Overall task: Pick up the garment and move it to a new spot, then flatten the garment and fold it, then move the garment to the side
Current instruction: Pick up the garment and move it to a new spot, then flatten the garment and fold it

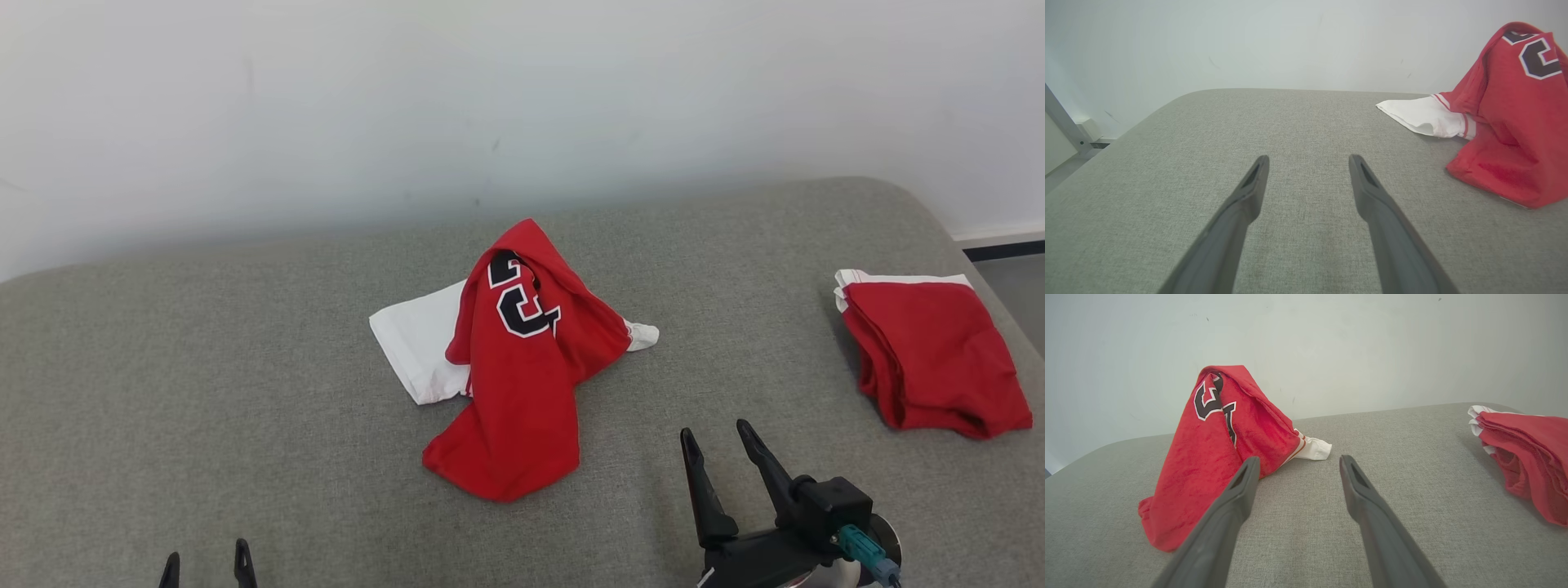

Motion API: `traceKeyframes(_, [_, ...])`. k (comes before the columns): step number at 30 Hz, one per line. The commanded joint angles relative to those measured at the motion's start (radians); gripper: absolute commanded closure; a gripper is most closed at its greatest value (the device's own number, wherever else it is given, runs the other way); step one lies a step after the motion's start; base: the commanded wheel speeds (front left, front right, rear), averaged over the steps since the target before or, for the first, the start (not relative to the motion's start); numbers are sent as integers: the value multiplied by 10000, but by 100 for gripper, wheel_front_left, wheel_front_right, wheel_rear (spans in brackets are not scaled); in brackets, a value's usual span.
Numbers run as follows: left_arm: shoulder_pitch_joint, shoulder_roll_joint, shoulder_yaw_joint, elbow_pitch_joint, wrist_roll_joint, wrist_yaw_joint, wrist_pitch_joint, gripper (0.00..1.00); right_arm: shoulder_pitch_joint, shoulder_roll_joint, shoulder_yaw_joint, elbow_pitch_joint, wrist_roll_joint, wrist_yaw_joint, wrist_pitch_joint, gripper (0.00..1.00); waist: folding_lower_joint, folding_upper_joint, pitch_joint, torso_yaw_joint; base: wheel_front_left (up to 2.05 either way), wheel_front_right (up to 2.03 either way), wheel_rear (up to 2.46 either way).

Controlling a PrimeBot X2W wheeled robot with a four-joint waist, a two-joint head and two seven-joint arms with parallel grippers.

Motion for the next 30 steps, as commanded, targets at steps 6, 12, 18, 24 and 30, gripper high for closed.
traceKeyframes(6, [270,-20,-196,-176,-186,203,-32,0,153,20,-42,35,-143,-27,-2,0,1,0,-86,70,0,0,0])
traceKeyframes(12, [319,-20,-477,-331,-260,406,-32,0,188,20,-59,31,-191,-27,-2,0,1,0,-12,181,0,0,0])
traceKeyframes(18, [-30,-22,-702,-356,-420,435,-32,0,-6,21,-108,29,-285,-27,-2,0,1,0,330,358,0,0,0])
traceKeyframes(24, [-709,-20,-797,-28,-622,100,-32,0,-598,21,-440,-31,-599,-27,-2,0,1,0,1256,648,0,0,0])
traceKeyframes(30, [-1366,-17,-1171,31,-678,38,-32,0,-1698,-216,-695,343,-1010,-27,-2,0,1,0,2082,1014,0,0,0])
